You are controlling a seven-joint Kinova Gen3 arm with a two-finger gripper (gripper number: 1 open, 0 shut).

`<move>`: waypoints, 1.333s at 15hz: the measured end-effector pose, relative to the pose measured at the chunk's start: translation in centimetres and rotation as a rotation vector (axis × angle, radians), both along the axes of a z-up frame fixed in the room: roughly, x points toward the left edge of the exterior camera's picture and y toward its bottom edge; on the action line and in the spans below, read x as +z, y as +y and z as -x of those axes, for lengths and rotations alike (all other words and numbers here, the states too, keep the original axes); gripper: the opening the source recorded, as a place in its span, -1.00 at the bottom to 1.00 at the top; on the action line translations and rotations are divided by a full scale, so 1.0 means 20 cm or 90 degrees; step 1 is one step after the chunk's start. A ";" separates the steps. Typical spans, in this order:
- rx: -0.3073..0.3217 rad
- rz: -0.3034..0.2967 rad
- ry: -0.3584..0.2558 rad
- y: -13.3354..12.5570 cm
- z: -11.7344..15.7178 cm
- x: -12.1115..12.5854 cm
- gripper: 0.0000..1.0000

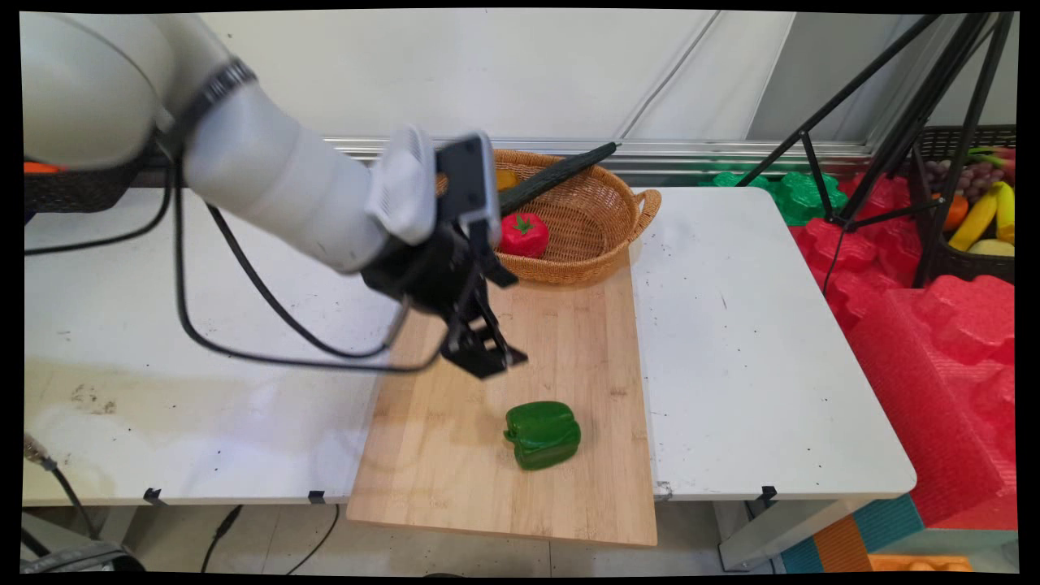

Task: Pick up the cucumber from the vegetable basket

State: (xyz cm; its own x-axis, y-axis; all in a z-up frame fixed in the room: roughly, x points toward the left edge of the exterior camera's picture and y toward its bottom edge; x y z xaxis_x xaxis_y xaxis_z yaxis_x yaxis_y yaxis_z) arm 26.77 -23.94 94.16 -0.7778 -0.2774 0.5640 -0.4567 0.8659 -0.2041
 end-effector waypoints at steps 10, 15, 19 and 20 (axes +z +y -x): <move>0.092 0.026 0.008 -0.11 -0.37 0.16 1.00; 0.130 0.022 -0.003 -0.13 -0.59 0.14 1.00; 0.146 0.018 -0.004 -0.11 -0.69 0.12 1.00; 0.149 0.016 -0.004 -0.11 -0.71 0.12 1.00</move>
